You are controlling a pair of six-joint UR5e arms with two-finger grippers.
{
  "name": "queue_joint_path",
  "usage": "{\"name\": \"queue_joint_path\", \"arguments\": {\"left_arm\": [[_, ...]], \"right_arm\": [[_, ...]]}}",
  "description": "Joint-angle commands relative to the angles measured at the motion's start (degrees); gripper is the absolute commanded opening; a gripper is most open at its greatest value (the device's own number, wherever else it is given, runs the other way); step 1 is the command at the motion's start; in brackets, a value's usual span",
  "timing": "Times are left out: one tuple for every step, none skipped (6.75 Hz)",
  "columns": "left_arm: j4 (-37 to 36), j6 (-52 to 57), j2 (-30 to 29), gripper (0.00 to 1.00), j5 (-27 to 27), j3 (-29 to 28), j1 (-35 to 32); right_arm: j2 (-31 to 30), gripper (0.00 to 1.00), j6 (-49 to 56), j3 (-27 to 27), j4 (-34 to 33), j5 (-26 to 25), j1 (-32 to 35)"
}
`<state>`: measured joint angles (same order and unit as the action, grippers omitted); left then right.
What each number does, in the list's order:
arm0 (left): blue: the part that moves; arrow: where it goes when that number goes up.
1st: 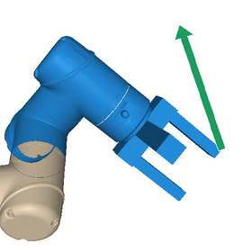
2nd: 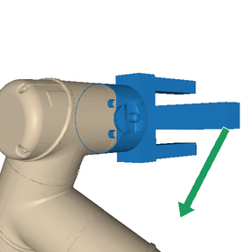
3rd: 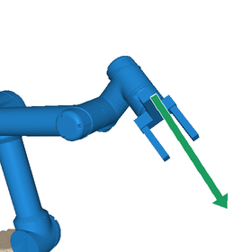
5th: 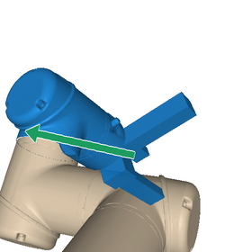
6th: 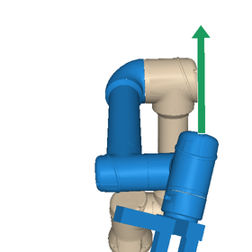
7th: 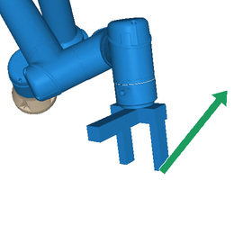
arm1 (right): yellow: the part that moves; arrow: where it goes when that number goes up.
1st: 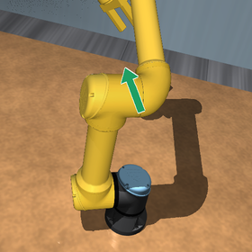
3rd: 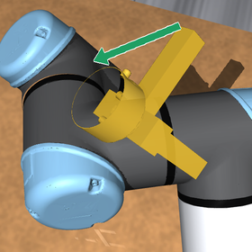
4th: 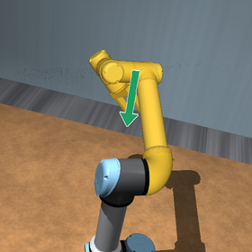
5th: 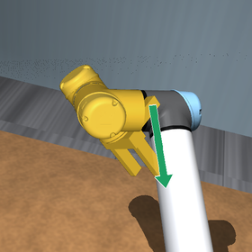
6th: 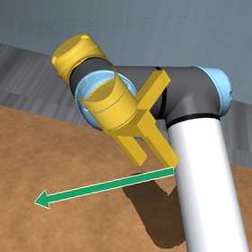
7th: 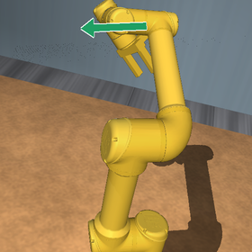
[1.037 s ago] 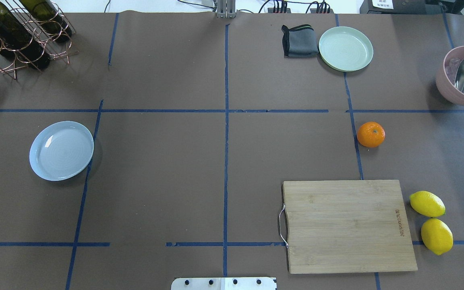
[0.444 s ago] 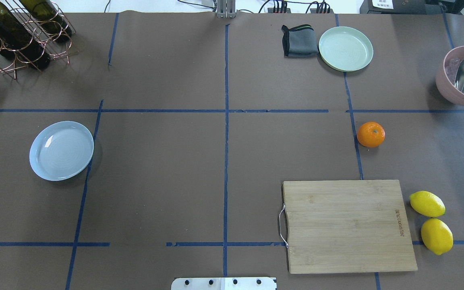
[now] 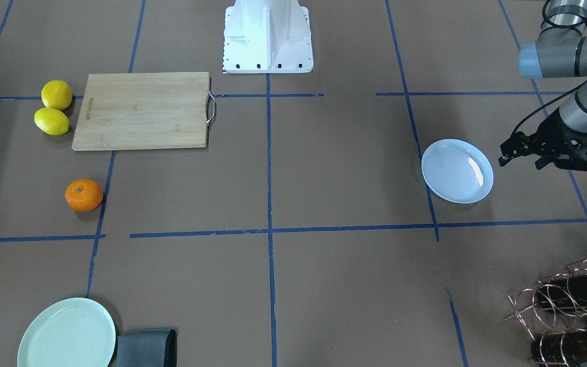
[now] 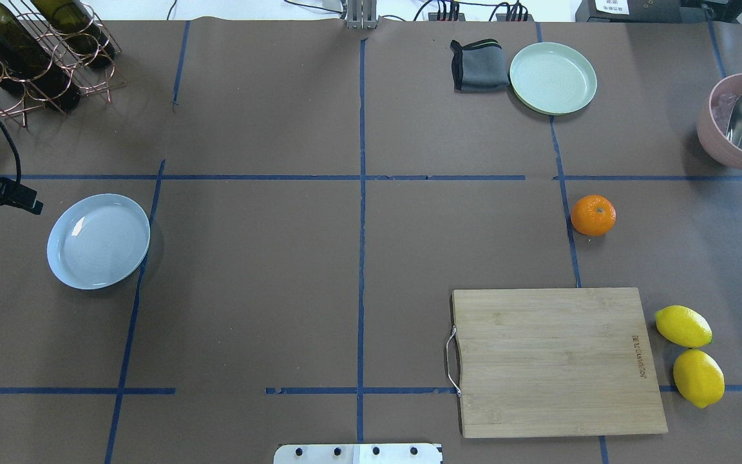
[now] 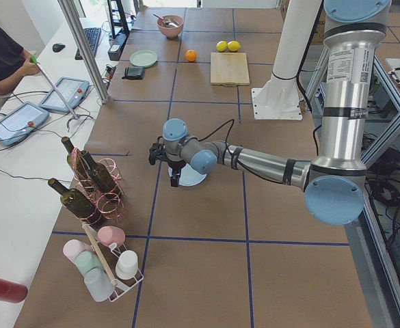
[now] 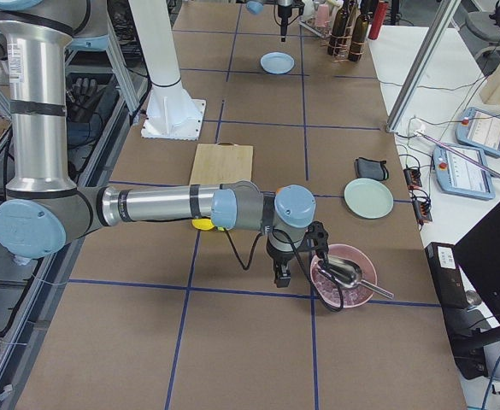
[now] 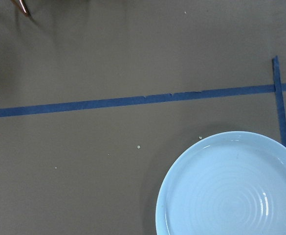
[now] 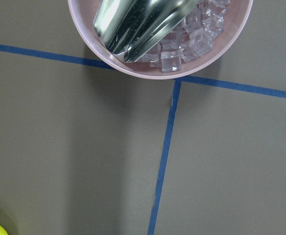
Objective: Pick orange to plate
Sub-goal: 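Reach the left gripper down to the rim of the light blue plate and grip it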
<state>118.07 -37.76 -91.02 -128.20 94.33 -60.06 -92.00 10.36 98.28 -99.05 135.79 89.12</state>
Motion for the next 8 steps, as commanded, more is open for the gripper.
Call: {"name": "queue_joint_path", "arguments": {"left_arm": [[2.33,-0.56,-0.47,0.94,0.68,-4.57,4.40],[2.25,-0.56,-0.47,0.86,0.50,-4.85,4.59],[2.25,-0.56,-0.47,0.76,0.59,-4.94,5.21],[2.25,-0.56,-0.73,0.62,0.41,-4.85,5.30],[2.25,-0.56,-1.08,0.61,0.41,-5.11,6.17],[2.16,-0.56,-1.52,0.61,0.41,-5.20,6.79],[2.25,-0.47,-1.52,0.56,0.32,-5.81,6.88],[2.25,-0.38,-1.79,0.27,0.32,-6.08,6.97]], "right_arm": [[0.06,1.00,0.01,0.24,0.00,0.18,-0.17],[0.06,1.00,0.01,0.16,0.00,0.18,-0.35],[0.06,1.00,0.01,0.16,0.00,0.18,-0.52],[0.06,1.00,0.01,0.16,0.00,0.18,-0.52],[0.06,1.00,-0.08,0.16,0.00,0.18,-0.52],[0.06,1.00,-0.08,0.16,0.00,0.18,-0.61],[0.06,1.00,0.01,0.16,0.00,0.18,-0.61],[0.06,1.00,-0.08,0.16,0.00,0.18,-0.53]]}}
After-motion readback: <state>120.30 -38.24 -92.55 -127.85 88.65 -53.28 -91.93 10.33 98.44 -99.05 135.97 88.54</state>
